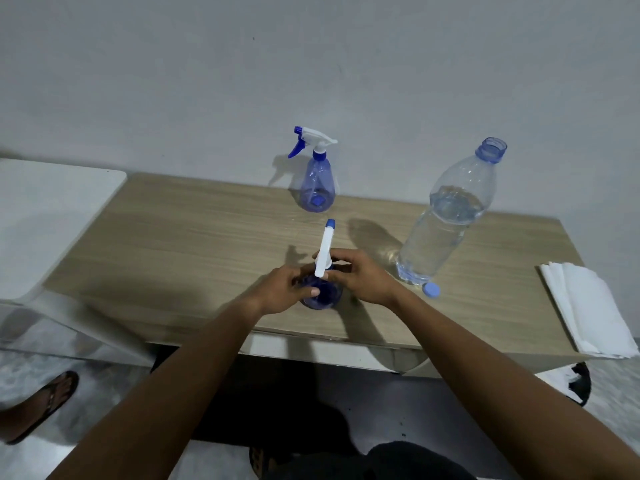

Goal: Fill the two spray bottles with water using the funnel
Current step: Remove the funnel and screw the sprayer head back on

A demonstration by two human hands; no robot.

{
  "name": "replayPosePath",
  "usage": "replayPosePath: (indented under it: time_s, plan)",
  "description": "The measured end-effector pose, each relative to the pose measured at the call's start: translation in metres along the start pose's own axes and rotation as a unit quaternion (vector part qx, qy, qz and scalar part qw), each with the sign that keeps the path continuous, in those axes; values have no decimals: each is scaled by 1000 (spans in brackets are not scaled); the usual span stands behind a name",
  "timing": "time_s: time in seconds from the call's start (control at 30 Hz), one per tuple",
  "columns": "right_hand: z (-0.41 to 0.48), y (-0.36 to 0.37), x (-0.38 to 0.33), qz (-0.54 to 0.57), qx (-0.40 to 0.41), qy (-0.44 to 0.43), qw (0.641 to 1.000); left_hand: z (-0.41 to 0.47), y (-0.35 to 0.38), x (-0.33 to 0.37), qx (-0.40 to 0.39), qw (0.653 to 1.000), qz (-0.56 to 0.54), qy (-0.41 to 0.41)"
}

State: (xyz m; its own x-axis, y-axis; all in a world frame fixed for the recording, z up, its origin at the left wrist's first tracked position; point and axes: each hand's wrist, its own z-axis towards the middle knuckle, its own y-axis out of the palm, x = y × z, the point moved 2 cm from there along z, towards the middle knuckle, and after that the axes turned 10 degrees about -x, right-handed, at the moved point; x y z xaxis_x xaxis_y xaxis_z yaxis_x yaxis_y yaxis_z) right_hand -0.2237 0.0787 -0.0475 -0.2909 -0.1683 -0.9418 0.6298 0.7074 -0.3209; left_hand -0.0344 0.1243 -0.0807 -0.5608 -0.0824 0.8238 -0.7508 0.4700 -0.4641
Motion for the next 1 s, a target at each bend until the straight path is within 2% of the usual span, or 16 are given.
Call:
replayPosePath:
  time_s: [0.2,0.37,0.5,0.63,0.73,0.87,1.0]
  plan:
    - [5,0,3,-20,16,12,1000,2,-4,-1,3,1000,-8,-1]
    - [1,8,7,-43,78,-4,996,1,-1,-3,34,999,-15,-8]
    - [-5,15,8,-53,104,-20,993,-1,0,1,30,999,-38,1]
    - [-7,7,5,13,36,-17,999,-4,-3,0,-2,1000,-25,-7]
    - [-6,-4,0,-5,-19,-8,1000,-5,-7,-1,-36,999,-17,-12]
    - [-3,-7,-3,-26,-47,-1,999,-7,-11,1,-66,998,-8,-19]
    - [-4,-5,-3,-37,-42,6,998,-7,-11,2,-50,999,6,-21]
